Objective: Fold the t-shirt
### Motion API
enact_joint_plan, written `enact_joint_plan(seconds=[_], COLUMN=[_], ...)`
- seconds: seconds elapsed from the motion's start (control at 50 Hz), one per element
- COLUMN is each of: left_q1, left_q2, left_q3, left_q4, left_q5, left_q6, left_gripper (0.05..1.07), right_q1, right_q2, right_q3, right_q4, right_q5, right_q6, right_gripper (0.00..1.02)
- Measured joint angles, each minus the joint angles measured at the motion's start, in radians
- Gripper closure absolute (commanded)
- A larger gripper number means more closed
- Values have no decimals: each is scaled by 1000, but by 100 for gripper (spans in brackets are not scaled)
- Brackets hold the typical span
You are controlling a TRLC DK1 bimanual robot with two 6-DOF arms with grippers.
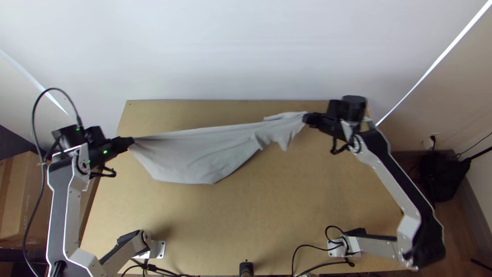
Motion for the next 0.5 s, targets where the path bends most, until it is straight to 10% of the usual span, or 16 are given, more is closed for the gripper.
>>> enact_joint_plan(seconds=[0.5], left_q1=[-227], left_q2=[266], left_q3=[537], left_q4=[97], left_q5=[-129], left_q6=[-126], left_gripper=[105], right_q1=[-163], right_q2=[-220], right_q3=[149], right_q4=[121], right_q5=[61], right_q6=[-177], right_gripper=[100])
